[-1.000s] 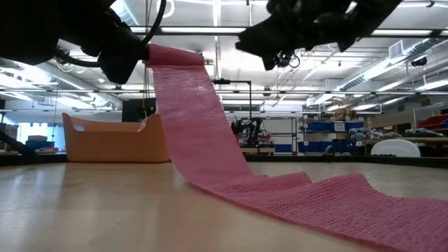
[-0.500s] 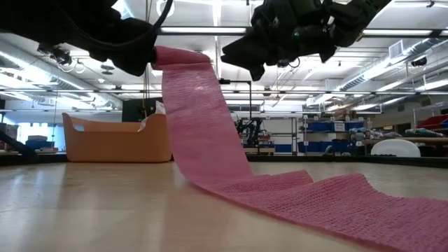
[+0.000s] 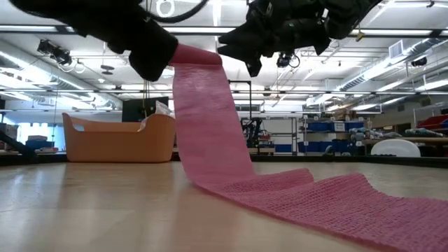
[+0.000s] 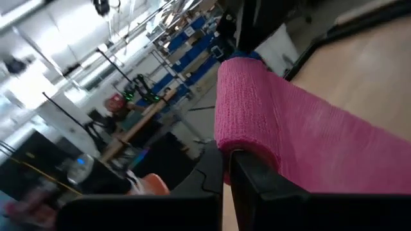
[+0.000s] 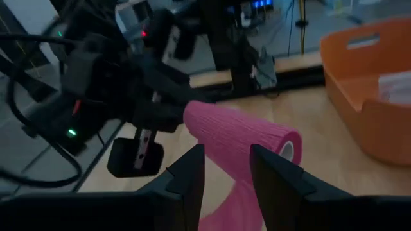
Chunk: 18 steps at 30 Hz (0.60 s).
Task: Roll bandage
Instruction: Roll the pink bandage
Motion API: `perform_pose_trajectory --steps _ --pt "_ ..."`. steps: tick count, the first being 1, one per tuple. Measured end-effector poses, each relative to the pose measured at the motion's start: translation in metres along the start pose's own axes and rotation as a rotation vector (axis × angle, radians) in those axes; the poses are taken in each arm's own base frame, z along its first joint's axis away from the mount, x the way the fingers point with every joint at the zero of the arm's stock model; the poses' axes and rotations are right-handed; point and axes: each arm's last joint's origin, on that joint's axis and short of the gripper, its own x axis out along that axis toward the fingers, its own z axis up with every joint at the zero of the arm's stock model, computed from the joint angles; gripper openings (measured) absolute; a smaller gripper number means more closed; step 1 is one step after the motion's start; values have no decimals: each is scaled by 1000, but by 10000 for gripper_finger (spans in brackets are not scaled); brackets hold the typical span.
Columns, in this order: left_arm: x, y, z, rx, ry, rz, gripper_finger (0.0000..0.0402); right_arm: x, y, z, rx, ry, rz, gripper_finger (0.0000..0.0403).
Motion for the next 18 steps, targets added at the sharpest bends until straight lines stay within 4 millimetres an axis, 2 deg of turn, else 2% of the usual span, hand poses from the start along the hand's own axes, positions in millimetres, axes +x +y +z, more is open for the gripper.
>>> perform_pose_trajectory --steps 6,18 --pt "3 -4 9 122 10 3 15 -1 -3 -1 15 44 -8 128" --pt "2 -4 11 105 4 5 15 -3 -4 -2 12 71 85 128"
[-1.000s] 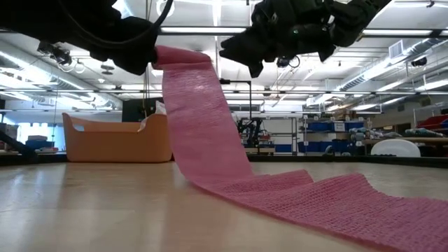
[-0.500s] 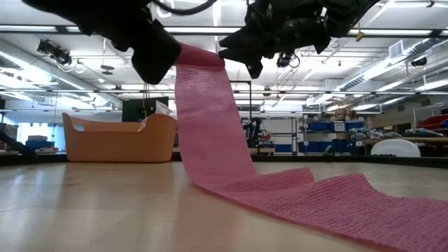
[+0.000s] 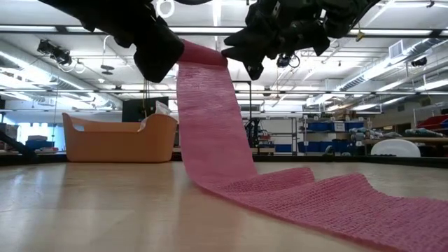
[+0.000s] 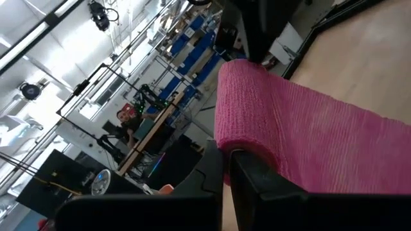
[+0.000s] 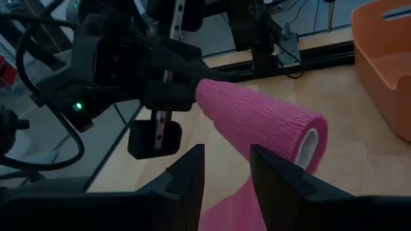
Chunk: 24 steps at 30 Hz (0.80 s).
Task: Roll bandage
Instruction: Roll the pink bandage
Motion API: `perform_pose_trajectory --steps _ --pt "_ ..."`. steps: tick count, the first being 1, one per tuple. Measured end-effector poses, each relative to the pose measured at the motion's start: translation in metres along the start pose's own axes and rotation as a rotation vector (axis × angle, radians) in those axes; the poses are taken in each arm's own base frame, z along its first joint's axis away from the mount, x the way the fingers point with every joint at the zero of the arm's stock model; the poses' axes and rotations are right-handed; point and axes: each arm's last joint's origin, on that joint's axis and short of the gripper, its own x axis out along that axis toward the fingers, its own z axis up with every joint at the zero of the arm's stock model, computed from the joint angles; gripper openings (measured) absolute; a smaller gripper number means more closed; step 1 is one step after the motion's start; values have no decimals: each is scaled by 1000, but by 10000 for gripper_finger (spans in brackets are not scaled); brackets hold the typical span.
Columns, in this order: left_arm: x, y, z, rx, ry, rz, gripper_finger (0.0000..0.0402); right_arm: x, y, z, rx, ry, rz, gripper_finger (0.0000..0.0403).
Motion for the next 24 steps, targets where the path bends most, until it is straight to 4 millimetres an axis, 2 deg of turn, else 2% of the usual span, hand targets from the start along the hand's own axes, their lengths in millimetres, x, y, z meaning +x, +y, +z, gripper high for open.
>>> perform_pose_trajectory --steps 3,9,12,16,19,24 --pt "-2 0 1 73 -6 -5 15 -5 2 6 -39 -31 -7 129" --pt "-5 -3 4 317 -13 -10 15 -29 12 20 -130 -41 -37 139" --pt "-5 -2 9 332 -13 -12 15 -38 25 22 -289 -4 -45 146" --pt "-6 -1 13 304 -13 -11 15 -36 42 15 -448 93 -176 160" --pt "-6 -3 16 267 -13 -12 15 -28 45 10 -399 113 -202 173" --pt "-7 -4 18 233 -17 -15 15 -23 34 2 -234 146 -128 189"
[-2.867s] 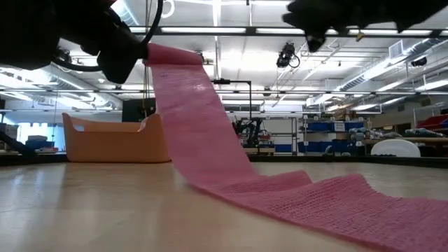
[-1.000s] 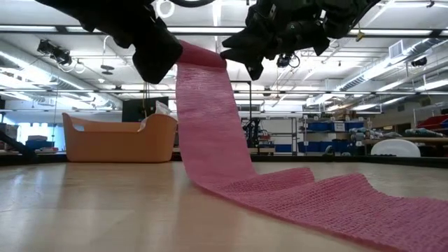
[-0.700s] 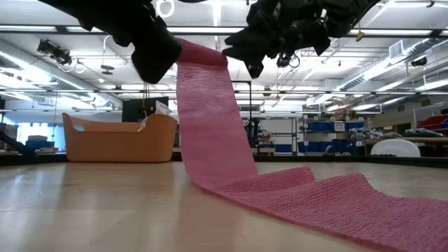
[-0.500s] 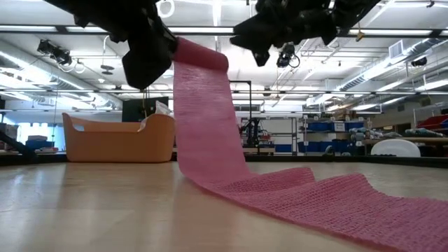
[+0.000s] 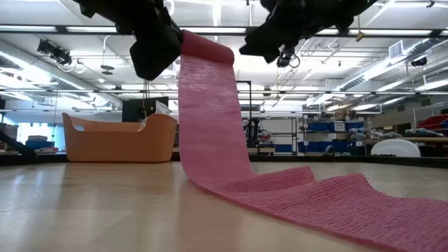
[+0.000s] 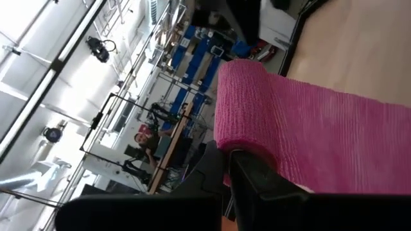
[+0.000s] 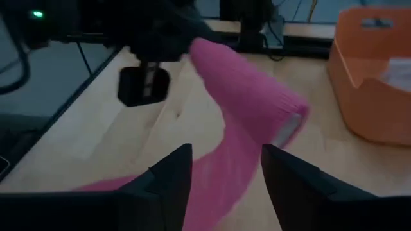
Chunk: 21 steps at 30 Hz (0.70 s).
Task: Roll bandage
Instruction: Roll the pink bandage
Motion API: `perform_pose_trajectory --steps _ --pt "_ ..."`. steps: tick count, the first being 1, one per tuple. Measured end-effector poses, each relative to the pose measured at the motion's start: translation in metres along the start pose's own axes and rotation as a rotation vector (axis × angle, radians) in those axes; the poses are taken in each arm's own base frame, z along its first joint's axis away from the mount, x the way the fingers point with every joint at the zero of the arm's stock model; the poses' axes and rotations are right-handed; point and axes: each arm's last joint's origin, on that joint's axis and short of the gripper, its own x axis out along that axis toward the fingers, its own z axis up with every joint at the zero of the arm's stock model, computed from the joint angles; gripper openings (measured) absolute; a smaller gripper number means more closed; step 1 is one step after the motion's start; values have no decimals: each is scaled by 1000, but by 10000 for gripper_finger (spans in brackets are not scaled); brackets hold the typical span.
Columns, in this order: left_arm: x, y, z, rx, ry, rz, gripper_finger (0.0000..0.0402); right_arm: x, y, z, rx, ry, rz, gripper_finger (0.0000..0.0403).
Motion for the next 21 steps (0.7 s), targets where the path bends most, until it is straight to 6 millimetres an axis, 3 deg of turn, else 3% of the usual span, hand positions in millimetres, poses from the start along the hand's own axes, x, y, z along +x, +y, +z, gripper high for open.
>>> perform_pose_trajectory --steps 8,17,21 --pt "0 0 1 -11 -1 -1 15 -7 -27 -12 138 -130 99 196" --pt "0 -1 3 -38 -1 -2 15 22 -35 -25 211 -187 206 197" --pt "-1 -1 3 -43 -3 4 15 23 -34 -21 224 -228 262 197"
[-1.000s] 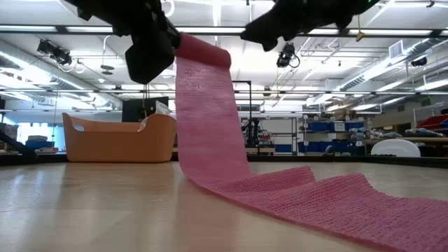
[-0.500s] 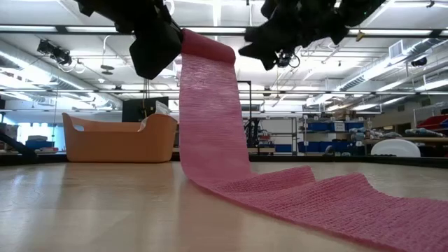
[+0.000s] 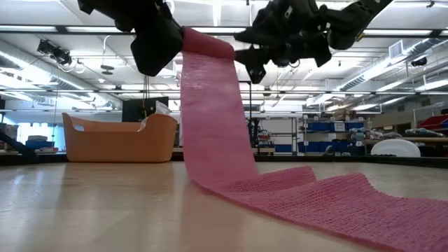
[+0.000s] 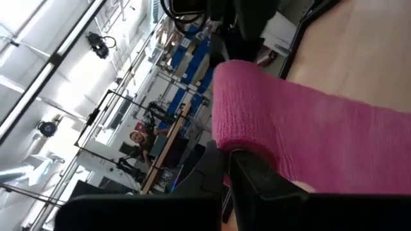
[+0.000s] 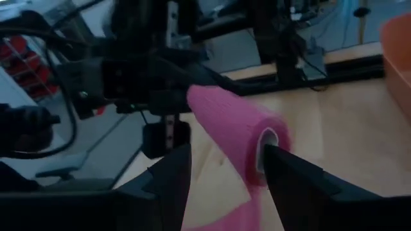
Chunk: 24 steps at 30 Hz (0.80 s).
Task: Roll bandage
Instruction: Roll the pink bandage
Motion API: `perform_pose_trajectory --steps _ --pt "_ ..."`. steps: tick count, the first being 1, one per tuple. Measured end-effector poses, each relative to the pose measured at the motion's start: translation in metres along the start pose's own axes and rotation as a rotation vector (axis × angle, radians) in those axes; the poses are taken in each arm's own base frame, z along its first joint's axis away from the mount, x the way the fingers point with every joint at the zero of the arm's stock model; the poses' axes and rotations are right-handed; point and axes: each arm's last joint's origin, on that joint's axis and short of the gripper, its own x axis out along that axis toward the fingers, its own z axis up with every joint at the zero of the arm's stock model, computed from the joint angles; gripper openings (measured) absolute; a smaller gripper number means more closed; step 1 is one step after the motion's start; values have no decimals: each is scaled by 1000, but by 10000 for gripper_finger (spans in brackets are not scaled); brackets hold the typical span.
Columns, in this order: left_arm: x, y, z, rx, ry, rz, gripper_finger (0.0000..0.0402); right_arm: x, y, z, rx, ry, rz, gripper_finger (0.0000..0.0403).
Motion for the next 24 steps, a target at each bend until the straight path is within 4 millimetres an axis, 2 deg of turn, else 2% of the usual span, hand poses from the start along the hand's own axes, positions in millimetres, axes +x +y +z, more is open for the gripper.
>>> perform_pose_trajectory --steps 5,9,13,19,24 --pt "5 0 0 -18 13 6 15 5 6 0 -9 -4 17 193" --pt "7 0 1 -54 17 9 15 8 10 -1 -11 -3 4 174" --pt "9 0 1 -78 23 14 15 8 8 -1 -20 -13 -50 129" --pt "9 -1 0 -95 31 -8 47 8 8 -1 -54 -12 -62 20" --pt "10 -2 0 -163 94 -170 68 5 11 -2 -58 22 -76 25"
